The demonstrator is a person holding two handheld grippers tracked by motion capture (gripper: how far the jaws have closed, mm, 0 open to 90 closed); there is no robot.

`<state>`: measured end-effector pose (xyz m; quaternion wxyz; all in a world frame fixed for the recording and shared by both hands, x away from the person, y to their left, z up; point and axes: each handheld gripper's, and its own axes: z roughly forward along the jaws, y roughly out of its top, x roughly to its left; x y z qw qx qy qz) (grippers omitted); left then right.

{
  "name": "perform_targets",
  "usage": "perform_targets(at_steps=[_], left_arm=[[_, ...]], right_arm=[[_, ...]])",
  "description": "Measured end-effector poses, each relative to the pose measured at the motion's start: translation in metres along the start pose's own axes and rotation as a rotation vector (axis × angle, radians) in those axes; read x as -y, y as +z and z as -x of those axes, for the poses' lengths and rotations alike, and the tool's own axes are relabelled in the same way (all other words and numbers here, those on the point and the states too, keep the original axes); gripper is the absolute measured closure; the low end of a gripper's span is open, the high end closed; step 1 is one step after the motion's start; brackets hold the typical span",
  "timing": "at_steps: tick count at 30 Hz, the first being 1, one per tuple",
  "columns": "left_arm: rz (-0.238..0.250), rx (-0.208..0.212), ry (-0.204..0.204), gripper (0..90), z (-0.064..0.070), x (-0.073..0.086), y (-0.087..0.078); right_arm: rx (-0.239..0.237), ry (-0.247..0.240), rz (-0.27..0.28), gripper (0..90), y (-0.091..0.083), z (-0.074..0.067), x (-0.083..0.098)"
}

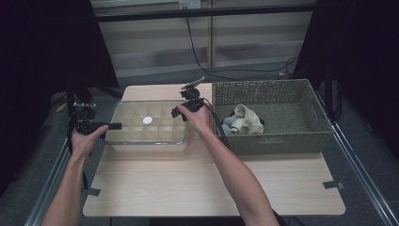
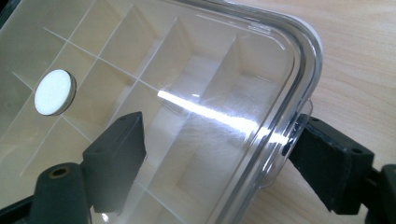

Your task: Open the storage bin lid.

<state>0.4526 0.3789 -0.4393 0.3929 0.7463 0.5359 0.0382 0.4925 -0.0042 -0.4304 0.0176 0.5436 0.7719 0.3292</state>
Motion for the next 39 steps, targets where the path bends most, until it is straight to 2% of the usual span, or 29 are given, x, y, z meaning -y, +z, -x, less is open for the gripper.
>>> perform_targets(at_steps=[2,4,6,7,8,10,19,20,25,27,29,36,39], left_arm=[[0.008,0.011,-0.005,27.1,-0.001,0.001,-0.001],[0.007,0.014,-0.005,27.3,-0.001,0.002,-0.002],[0.017,0.011,0.000,28.5,-0.001,0.001,-0.004],[0.017,0.011,0.000,29.9,-0.001,0.001,-0.004],[0.019,0.015,0.000,31.0,-0.001,0.002,-0.005],[0.027,0.017,-0.003,31.8,-0.001,0.002,-0.005],[0.044,0.025,0.002,34.0,-0.003,0.004,-0.007],[0.048,0.032,-0.001,34.3,-0.003,0.004,-0.008],[0.057,0.039,0.002,35.6,-0.005,0.005,-0.009],[0.063,0.045,-0.011,35.9,-0.004,0.005,-0.009],[0.055,0.048,0.002,36.0,-0.004,0.004,-0.010],[0.071,0.062,-0.010,36.0,-0.005,0.004,-0.010],[0.083,0.068,-0.007,40.3,-0.007,0.004,-0.014]], right_arm=[[0.005,0.006,0.002,19.8,-0.001,-0.001,0.000],[0.013,-0.019,0.029,22.4,-0.004,-0.001,0.000],[-0.016,0.011,0.039,24.0,-0.008,-0.001,-0.001],[-0.016,0.011,0.039,24.0,-0.008,-0.001,-0.001],[-0.022,0.005,0.044,28.7,-0.010,0.001,-0.002],[-0.032,0.031,0.051,30.8,-0.011,0.003,-0.001],[-0.050,0.049,0.081,37.3,-0.015,0.005,0.000],[-0.060,0.067,0.089,40.1,-0.017,0.007,0.000],[-0.069,0.086,0.102,43.4,-0.019,0.008,0.001],[-0.071,0.089,0.107,44.9,-0.021,0.009,0.000],[-0.072,0.081,0.117,45.7,-0.023,0.009,0.000],[-0.087,0.087,0.127,50.2,-0.027,0.010,0.000],[-0.097,0.080,0.140,51.8,-0.029,0.011,0.001]])
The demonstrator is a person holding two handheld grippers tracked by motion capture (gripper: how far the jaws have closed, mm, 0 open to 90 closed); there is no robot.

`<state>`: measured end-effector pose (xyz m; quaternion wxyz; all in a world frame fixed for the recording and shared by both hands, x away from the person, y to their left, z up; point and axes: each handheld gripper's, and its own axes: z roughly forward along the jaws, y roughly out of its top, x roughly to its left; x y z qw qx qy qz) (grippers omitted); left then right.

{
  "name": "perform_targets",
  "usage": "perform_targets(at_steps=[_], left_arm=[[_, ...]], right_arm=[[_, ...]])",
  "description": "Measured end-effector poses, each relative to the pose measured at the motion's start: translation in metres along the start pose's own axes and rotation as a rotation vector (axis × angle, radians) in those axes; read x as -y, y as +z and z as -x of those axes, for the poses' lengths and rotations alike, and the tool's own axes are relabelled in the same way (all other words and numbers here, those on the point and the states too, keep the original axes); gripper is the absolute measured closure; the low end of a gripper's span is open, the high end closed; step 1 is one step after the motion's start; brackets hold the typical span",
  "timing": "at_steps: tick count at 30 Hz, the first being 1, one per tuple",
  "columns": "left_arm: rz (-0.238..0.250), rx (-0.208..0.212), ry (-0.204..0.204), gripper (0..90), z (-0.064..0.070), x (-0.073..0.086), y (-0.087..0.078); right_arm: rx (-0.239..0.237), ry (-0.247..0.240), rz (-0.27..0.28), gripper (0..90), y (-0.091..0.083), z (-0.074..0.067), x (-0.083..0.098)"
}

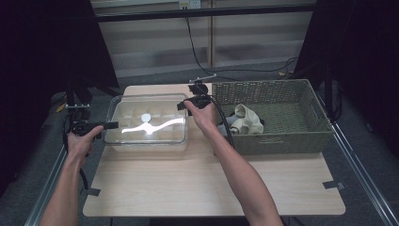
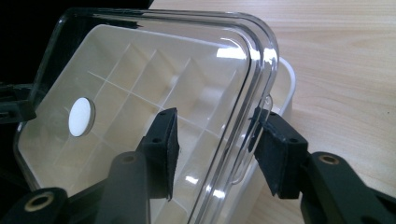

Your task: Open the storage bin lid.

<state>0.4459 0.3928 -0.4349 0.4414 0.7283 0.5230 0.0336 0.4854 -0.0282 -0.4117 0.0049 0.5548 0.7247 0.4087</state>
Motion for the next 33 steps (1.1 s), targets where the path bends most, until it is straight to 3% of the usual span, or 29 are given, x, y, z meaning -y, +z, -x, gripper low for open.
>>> perform_targets(at_steps=[7,17,25,27,33], left_arm=[[0.028,0.014,-0.003,48.2,-0.002,0.001,-0.005],[0.056,0.042,-0.019,53.0,-0.002,0.003,-0.008],[0.044,0.045,0.009,54.2,0.001,0.005,-0.015],[0.042,0.043,0.030,54.7,0.003,0.005,-0.017],[0.058,0.053,0.026,58.7,0.003,0.007,-0.023]], right_arm=[[-0.022,0.007,0.017,54.6,-0.007,0.001,0.000],[-0.042,0.026,0.027,57.5,-0.012,0.004,0.002],[-0.050,0.017,0.051,60.0,-0.021,-0.003,0.004],[-0.077,0.021,0.056,61.2,-0.023,-0.002,0.005],[-0.097,0.007,0.076,62.4,-0.030,-0.007,0.006]])
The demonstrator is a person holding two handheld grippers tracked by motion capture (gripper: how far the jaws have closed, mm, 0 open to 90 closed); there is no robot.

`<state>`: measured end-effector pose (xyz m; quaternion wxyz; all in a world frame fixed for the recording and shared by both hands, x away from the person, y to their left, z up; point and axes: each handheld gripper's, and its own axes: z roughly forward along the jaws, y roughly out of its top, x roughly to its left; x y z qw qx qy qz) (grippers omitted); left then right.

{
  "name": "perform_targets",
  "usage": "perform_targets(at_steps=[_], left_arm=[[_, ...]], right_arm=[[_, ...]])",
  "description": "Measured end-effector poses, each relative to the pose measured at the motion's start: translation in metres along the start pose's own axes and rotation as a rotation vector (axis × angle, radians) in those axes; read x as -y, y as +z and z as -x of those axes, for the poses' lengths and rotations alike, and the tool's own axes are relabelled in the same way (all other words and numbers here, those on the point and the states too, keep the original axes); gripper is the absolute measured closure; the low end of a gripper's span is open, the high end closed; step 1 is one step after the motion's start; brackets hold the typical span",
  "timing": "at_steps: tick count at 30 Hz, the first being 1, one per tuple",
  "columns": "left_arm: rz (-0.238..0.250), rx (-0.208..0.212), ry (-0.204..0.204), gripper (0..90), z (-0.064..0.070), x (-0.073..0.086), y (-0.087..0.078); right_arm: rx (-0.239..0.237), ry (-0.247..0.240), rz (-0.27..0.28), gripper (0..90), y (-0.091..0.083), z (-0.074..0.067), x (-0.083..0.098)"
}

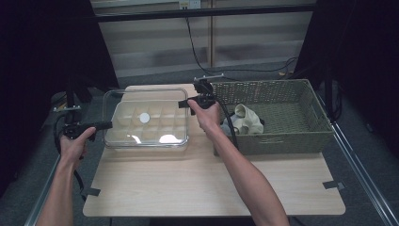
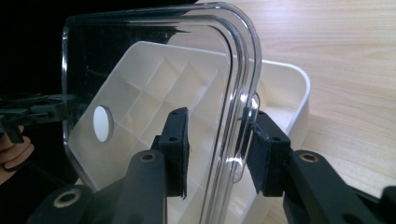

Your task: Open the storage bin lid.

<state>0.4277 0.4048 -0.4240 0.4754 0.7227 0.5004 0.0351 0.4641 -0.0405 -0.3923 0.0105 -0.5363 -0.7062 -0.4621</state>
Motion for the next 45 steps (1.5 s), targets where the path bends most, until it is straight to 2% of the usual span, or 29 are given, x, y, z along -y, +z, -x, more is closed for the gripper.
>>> perform_targets(at_steps=[5,8,12,16,28,30,32,36,38,45], left_arm=[[0.004,0.003,-0.001,59.7,0.001,0.006,-0.003],[0.005,0.005,0.018,61.2,0.002,0.005,-0.008],[0.027,0.005,0.023,62.9,0.006,0.004,-0.014],[0.027,0.009,0.033,63.5,0.008,0.008,-0.016],[0.035,0.011,0.041,65.2,0.015,0.012,-0.020],[0.030,0.000,0.053,65.1,0.018,0.011,-0.021],[0.034,0.007,0.061,65.3,0.020,0.011,-0.022],[0.040,0.012,0.071,65.3,0.023,0.014,-0.025],[0.043,0.012,0.063,65.2,0.025,0.015,-0.026],[0.033,-0.010,0.082,65.2,0.032,0.022,-0.030]], right_arm=[[-0.013,-0.003,0.005,64.3,-0.003,-0.003,0.003],[-0.017,-0.004,0.010,65.0,-0.006,-0.005,0.003],[-0.036,-0.007,0.026,67.0,-0.011,-0.007,0.003],[-0.054,-0.009,0.033,68.4,-0.015,-0.008,0.005],[-0.049,-0.009,0.049,68.1,-0.022,-0.010,0.013],[-0.048,-0.004,0.052,68.0,-0.024,-0.010,0.015],[-0.057,-0.001,0.056,68.1,-0.026,-0.009,0.016],[-0.062,-0.018,0.060,68.1,-0.032,-0.012,0.017],[-0.060,-0.028,0.064,68.1,-0.034,-0.015,0.017],[-0.072,-0.052,0.069,68.1,-0.039,-0.019,0.023]])
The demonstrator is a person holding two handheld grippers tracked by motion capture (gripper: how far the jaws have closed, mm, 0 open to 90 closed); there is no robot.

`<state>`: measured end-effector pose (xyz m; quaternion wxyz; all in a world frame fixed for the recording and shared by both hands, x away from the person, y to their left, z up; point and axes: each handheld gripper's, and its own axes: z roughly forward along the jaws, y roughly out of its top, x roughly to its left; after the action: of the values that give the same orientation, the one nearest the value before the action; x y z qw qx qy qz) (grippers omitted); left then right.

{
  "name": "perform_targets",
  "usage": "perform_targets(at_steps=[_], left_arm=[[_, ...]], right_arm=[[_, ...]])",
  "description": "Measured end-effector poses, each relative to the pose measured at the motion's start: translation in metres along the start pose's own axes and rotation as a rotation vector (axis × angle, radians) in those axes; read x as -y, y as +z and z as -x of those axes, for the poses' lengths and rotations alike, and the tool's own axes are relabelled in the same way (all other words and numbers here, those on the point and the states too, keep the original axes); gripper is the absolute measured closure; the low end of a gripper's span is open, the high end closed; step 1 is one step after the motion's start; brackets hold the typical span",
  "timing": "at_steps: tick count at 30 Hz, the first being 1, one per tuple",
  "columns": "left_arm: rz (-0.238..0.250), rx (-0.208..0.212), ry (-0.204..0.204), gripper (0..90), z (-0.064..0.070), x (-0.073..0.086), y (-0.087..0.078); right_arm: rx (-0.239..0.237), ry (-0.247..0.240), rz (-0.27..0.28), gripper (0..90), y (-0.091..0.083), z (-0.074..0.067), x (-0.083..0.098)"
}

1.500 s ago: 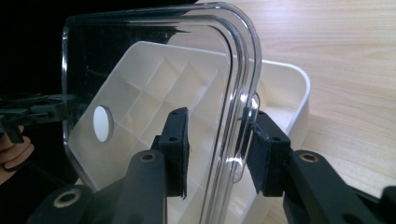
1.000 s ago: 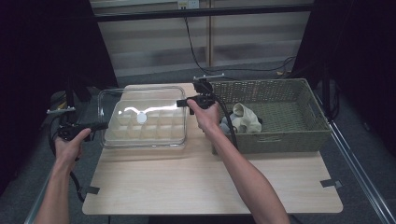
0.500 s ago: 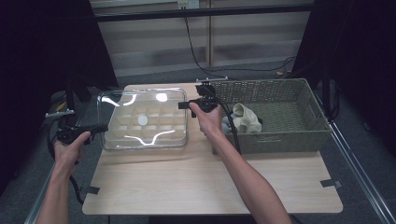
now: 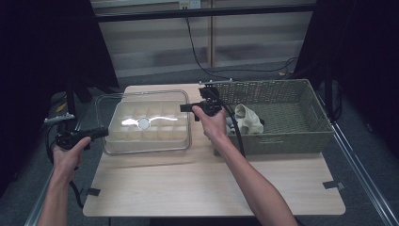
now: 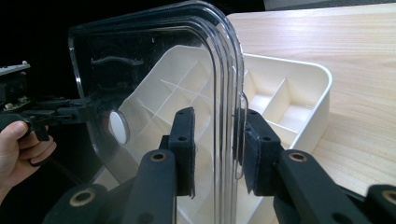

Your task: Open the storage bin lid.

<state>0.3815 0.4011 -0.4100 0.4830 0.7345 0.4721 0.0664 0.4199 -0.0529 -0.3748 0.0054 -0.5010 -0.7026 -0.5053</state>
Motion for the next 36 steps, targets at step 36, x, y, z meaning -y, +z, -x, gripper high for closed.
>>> perform_targets(at_steps=[36], left_arm=[[0.028,0.010,0.027,67.1,0.024,0.034,-0.031]], right_arm=[[-0.062,0.013,-0.002,67.9,-0.018,-0.012,0.054]])
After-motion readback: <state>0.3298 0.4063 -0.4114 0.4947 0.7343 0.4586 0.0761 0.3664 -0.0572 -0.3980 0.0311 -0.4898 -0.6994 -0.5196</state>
